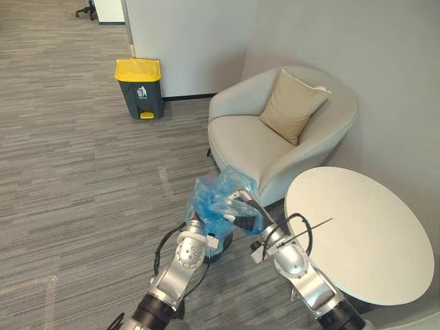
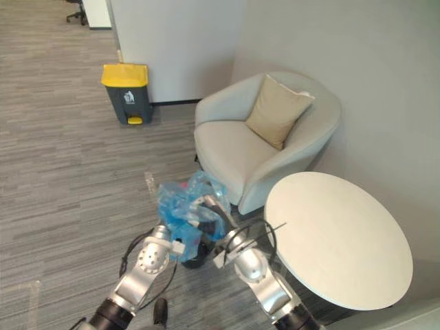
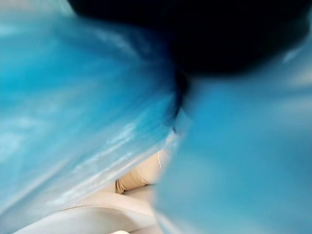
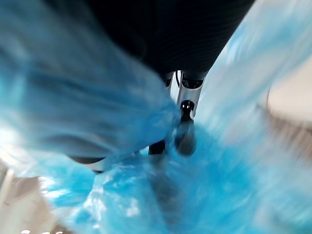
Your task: Gather rubbish on tea table into small bin, then transfer packed bag to large trash can.
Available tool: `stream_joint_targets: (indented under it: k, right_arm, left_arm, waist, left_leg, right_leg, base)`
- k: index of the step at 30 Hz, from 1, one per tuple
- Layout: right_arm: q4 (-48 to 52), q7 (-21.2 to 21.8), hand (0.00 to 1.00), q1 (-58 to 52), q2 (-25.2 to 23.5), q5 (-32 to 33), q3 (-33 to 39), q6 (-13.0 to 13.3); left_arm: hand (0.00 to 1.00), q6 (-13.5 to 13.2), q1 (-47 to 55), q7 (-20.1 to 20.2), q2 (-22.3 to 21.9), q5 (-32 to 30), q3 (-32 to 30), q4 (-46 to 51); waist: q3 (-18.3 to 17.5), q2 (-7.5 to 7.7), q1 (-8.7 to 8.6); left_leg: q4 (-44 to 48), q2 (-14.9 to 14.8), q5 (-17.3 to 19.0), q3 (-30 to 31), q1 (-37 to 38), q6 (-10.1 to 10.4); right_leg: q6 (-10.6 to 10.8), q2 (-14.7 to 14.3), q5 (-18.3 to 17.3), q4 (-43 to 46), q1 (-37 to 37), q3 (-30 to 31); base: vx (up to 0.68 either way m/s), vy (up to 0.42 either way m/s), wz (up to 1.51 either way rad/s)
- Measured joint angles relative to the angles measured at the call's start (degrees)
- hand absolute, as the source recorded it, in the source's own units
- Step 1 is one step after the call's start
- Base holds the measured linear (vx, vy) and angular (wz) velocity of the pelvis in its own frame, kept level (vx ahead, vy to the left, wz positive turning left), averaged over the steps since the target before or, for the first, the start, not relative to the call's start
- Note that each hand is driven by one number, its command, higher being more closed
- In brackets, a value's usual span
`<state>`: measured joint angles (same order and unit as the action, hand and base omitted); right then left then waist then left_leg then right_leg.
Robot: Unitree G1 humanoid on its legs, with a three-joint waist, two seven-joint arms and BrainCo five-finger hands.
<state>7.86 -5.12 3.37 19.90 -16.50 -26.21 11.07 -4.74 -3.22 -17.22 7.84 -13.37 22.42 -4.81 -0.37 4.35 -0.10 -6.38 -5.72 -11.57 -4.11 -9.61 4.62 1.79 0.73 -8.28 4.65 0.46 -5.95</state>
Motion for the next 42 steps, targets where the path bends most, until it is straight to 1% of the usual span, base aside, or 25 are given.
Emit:
stream_joint_targets:
  k: [2,3,5,7,9,11,16,18,20,22,26,29,33,34,36,38,41,42]
  right_arm:
    - [0.34,-1.42,0.00,-0.03,1.64,-4.01,2.24,0.01]
    - [0.41,-1.94,0.00,-0.09,1.77,-4.67,2.85,0.02]
    - [1.46,-4.25,0.00,-0.82,1.83,-8.46,5.21,-0.01]
    - [3.24,-5.65,0.00,-1.55,1.84,-10.49,5.94,-0.07]
    - [4.90,-7.13,0.00,-2.68,1.53,-11.21,6.49,-0.10]
    - [5.20,-8.90,0.00,-4.27,-0.44,-12.67,8.97,-0.18]
    - [5.87,-11.04,0.00,-9.30,-6.65,-12.49,15.37,-0.42]
    - [8.08,-11.44,0.00,-13.45,-10.46,-11.88,18.01,-0.47]
    - [8.53,-11.48,0.00,-15.09,-12.25,-10.00,19.49,-0.44]
    - [8.63,-11.53,0.00,-17.44,-15.38,-7.35,23.32,-0.40]
    - [8.10,-11.46,0.00,-19.75,-18.40,-2.58,28.11,-0.33]
    - [2.52,-10.57,0.00,-20.24,-20.28,2.83,31.09,-0.20]
    - [-5.04,-8.71,0.00,-20.84,-20.27,6.58,32.80,-0.30]
    - [-10.15,-7.99,0.00,-20.67,-20.08,8.11,33.01,-0.52]
    - [-15.22,-7.12,0.00,-20.72,-20.08,8.47,33.02,-1.01]
    - [-23.22,-6.13,0.00,-20.29,-20.03,8.55,33.06,-2.04]
    - [-29.87,-6.02,0.00,-19.40,-19.99,7.46,33.16,-2.56]
    - [-34.83,-6.02,0.00,-18.80,-19.96,7.36,33.51,-2.82]
  left_arm:
    - [1.00,0.00,0.86,0.01,0.40,0.02,-0.27,1.61]
    - [1.00,-0.01,1.12,0.03,0.40,0.06,-0.46,2.10]
    - [1.00,-0.03,1.85,0.03,0.40,0.10,-1.05,3.58]
    - [1.00,-0.03,2.23,0.02,0.40,0.11,-1.27,3.99]
    - [1.00,-0.03,2.71,0.02,0.38,0.12,-1.41,4.18]
    - [1.00,-0.03,4.04,0.04,0.19,0.15,-2.02,4.20]
    - [1.00,-0.04,8.07,0.09,-0.20,1.21,-4.43,4.25]
    - [1.00,-0.04,10.81,0.12,-0.41,1.67,-6.32,4.25]
    - [1.00,-0.03,11.98,0.18,-0.59,2.23,-7.55,4.25]
    - [1.00,-0.02,13.85,0.48,-1.38,2.41,-9.91,4.05]
    - [1.00,-0.03,15.73,1.28,-2.15,3.64,-12.51,2.65]
    - [1.00,0.04,16.50,2.06,-2.45,4.80,-14.43,-1.63]
    - [1.00,0.05,17.46,2.98,-2.33,5.77,-15.27,-4.71]
    - [1.00,0.04,17.34,3.71,-2.09,6.12,-16.27,-6.72]
    - [1.00,0.05,17.37,4.02,-2.00,6.40,-16.52,-9.12]
    - [1.00,0.05,17.37,4.92,-1.96,6.66,-17.04,-12.78]
    - [1.00,0.04,17.34,5.31,-1.96,6.75,-17.44,-16.05]
    - [1.00,0.04,17.32,5.45,-1.97,6.72,-17.63,-18.88]
  waist:
    - [0.01,-0.14,0.01]
    - [-0.02,-0.20,0.00]
    - [-0.03,-0.44,0.04]
    - [-0.07,-0.71,0.02]
    - [-0.17,-0.96,-0.01]
    - [-0.33,-1.29,-0.07]
    - [-0.24,-1.69,-0.40]
    - [-0.20,-1.78,-0.60]
    - [-0.16,-1.84,-0.67]
    - [-0.05,-2.00,-0.79]
    - [-0.01,-2.16,-0.86]
    - [0.13,-2.41,-0.96]
    - [0.37,-2.78,-0.94]
    - [0.49,-2.95,-0.93]
    - [0.53,-2.96,-1.01]
    - [0.69,-3.12,-0.93]
    - [0.95,-3.29,-0.92]
    - [1.01,-3.22,-0.91]
  left_leg:
    - [0.00,0.21,-0.07,0.01,0.00,-0.09]
    - [0.00,0.26,-0.07,0.01,0.00,-0.10]
    - [0.00,0.41,-0.10,0.02,-0.01,-0.15]
    - [0.00,0.43,-0.11,0.01,-0.02,-0.16]
    - [0.00,0.43,-0.11,0.02,-0.02,-0.15]
    - [0.00,0.42,-0.11,0.02,-0.02,-0.15]
    - [0.00,0.40,-0.08,0.06,-0.05,-0.15]
    - [0.00,0.40,-0.02,0.05,-0.07,-0.09]
    - [0.00,0.38,0.16,0.05,-0.07,-0.02]
    - [0.00,0.39,0.28,0.04,-0.07,0.12]
    - [0.00,0.38,0.54,0.05,-0.07,0.40]
    - [0.00,0.33,0.58,0.06,-0.07,0.37]
    - [0.01,0.27,0.85,0.02,-0.06,0.22]
    - [0.01,0.34,0.90,0.10,0.10,0.14]
    - [0.01,0.43,1.16,0.13,0.72,0.06]
    - [0.01,0.81,1.52,0.08,1.23,0.04]
    - [0.00,1.08,1.83,0.01,1.26,-0.09]
    - [0.01,1.40,1.96,-0.02,1.35,0.03]
  right_leg:
    - [0.10,0.15,0.05,0.04,0.00,0.00]
    - [0.12,0.18,0.07,0.05,0.00,0.01]
    - [0.14,0.23,0.06,0.06,0.00,-0.02]
    - [0.15,0.26,0.06,0.05,-0.01,-0.02]
    - [0.15,0.26,0.05,0.04,-0.01,-0.04]
    - [0.15,0.28,0.04,0.04,-0.01,-0.06]
    - [0.16,0.30,-0.01,0.02,-0.01,-0.12]
    - [0.18,0.34,-0.10,-0.02,-0.01,-0.17]
    - [0.18,0.34,-0.13,-0.03,-0.01,-0.20]
    - [0.22,0.37,-0.15,-0.02,-0.01,-0.30]
    - [0.19,0.43,-0.23,0.03,0.00,-0.70]
    - [0.18,0.47,-0.24,0.07,0.02,-0.99]
    - [0.20,0.58,-0.24,0.06,0.04,-0.92]
    - [0.57,0.72,-0.55,-0.05,0.49,-1.23]
    - [0.92,0.99,-0.99,-0.02,1.17,-1.26]
    - [1.26,1.35,-1.57,0.06,1.65,-1.32]
    - [1.47,1.66,-1.80,0.03,1.66,-1.30]
    - [1.59,1.99,-2.06,0.04,1.75,-1.31]
  base:
    - [0.00,0.000,0.00]
    - [0.00,0.000,0.00]
    - [0.00,0.000,0.00]
    - [0.00,0.000,0.00]
    - [0.00,0.000,0.00]
    - [0.00,0.000,0.00]
    - [0.00,0.000,0.00]
    - [0.00,0.000,0.00]
    - [0.00,0.000,0.00]
    - [0.00,0.000,0.00]
    - [0.00,0.000,0.00]
    - [0.00,0.000,0.00]
    - [0.00,-0.001,0.01]
    - [0.01,-0.010,0.09]
    - [0.03,-0.017,0.07]
    - [0.05,-0.018,0.02]
    - [0.05,-0.010,-0.01]
    - [0.07,-0.006,0.00]
